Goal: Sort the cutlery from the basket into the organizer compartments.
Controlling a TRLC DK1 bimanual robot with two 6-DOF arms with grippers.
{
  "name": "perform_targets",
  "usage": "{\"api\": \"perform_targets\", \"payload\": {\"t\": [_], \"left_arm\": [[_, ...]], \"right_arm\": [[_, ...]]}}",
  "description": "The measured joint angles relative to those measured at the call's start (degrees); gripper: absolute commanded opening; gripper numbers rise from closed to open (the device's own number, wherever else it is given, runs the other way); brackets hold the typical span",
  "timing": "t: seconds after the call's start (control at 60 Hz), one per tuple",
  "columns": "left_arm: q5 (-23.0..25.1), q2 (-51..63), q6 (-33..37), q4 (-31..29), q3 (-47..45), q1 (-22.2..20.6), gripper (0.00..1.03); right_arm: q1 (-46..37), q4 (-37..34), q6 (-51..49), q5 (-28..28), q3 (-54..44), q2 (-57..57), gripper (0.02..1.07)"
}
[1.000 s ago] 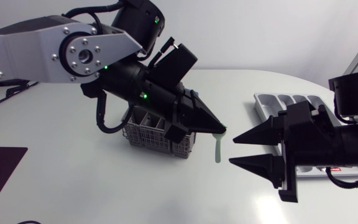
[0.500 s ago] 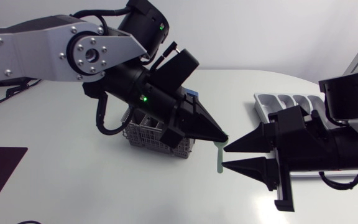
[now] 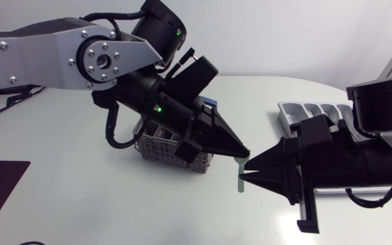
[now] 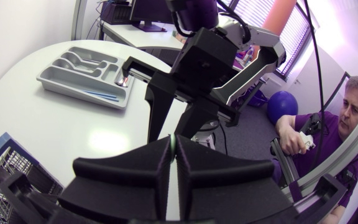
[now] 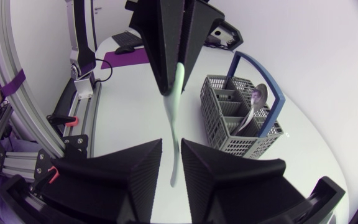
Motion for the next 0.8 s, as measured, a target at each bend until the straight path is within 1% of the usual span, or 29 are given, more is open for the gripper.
{"api": "perform_targets", "payload": {"t": [0.167,0.3,0.367,0.4,0.433,0.483,0.5,0.517,0.533,0.55,0.567,0.583,0.65,0.667,0.75,0.8], "left_arm": [[0.2,0.0,0.0,-0.2,0.0,0.0,0.03],[0.4,0.0,0.0,-0.5,0.0,0.0,0.04],[0.4,0.0,0.0,-0.6,0.0,0.0,0.08],[0.4,0.0,0.0,-0.6,0.0,0.0,0.15],[0.4,0.0,0.0,-0.6,0.0,0.0,0.27],[0.4,0.0,0.0,-0.6,0.0,0.1,0.51],[0.4,0.0,0.0,-0.6,0.1,0.2,0.54],[0.4,0.0,0.0,-0.6,0.1,0.2,0.65],[0.4,0.0,0.0,-0.6,0.2,0.2,0.68],[0.4,0.0,0.0,-0.6,0.2,0.2,0.75],[0.4,0.0,0.0,-0.6,0.4,0.4,0.77],[0.4,0.0,0.0,-0.6,0.5,0.5,0.86],[0.4,0.0,0.0,-0.6,1.4,1.1,0.97],[0.4,0.0,0.0,-0.5,1.6,1.4,0.99],[0.3,0.0,-1.6,2.4,2.0,3.1,0.99],[-0.7,0.0,-3.1,4.7,2.0,4.4,0.99]], "right_arm": [[0.6,0.4,0.4,0.4,0.0,-0.2,0.09],[1.1,0.4,0.8,1.3,0.0,-0.2,0.08],[1.3,0.4,0.8,1.3,0.0,-0.2,0.08],[1.4,0.4,0.8,1.3,0.0,-0.2,0.08],[1.4,0.4,0.8,1.3,0.0,-0.2,0.08],[1.6,0.4,0.8,1.3,0.0,-0.2,0.08],[1.7,0.4,0.9,1.3,0.0,-0.2,0.08],[1.7,0.4,0.9,1.4,0.0,-0.2,0.08],[1.7,0.4,1.0,1.5,0.0,-0.2,0.08],[1.7,0.3,1.1,1.6,0.0,-0.2,0.08],[1.7,0.3,1.1,1.7,0.0,-0.2,0.08],[1.7,0.3,1.2,1.9,0.0,-0.3,0.08],[1.7,-0.1,1.2,2.7,0.0,-0.7,0.08],[1.7,-0.1,1.2,2.8,0.0,-0.8,0.08],[1.5,-1.0,1.2,3.2,-0.1,-1.6,0.08],[1.0,-1.4,1.0,3.3,-0.2,-2.0,0.08]]}}
